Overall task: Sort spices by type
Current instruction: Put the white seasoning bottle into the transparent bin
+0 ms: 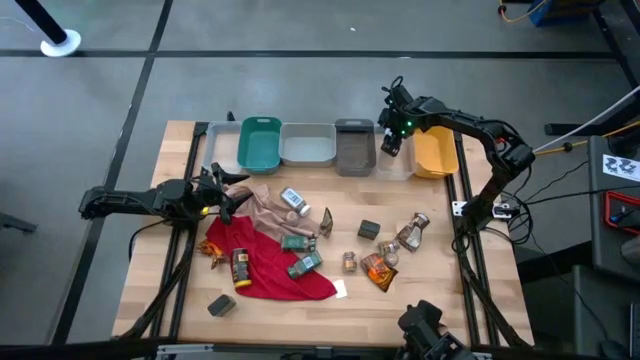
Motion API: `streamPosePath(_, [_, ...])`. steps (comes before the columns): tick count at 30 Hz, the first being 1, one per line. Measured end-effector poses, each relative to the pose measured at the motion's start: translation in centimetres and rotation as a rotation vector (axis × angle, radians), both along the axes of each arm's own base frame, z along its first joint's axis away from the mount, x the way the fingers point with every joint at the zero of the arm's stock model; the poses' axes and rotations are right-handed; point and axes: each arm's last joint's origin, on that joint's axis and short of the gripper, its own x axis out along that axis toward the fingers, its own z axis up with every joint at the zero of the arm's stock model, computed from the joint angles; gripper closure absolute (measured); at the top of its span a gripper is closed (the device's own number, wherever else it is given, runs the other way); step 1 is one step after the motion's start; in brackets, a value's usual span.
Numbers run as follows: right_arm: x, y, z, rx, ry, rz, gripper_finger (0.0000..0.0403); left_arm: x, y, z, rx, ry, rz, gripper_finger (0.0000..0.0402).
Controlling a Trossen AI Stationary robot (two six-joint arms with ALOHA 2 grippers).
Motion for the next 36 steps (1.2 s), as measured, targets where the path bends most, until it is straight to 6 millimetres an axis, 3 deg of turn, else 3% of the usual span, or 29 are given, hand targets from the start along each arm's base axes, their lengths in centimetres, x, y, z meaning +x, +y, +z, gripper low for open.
streamPosePath(13, [-0.1,-0.1,0.0,-0.035,0.039,-0.023,0.0124,0.0,0.0,0.0,0.0,0.0,0.0,0.0147])
streamPosePath(25, [-0.4,-0.1,0.2,-0.08,0.112,-0.056,0.0127,0.0,0.0,0.0,0.0,0.0,0.0,0.0147])
streamPosePath(36, [-0.1,0.0,3.8,0.028,0.077,-0.016,0.0127,0.0,0.0,0.0,-0.004,-0.001,0.0,0.0147])
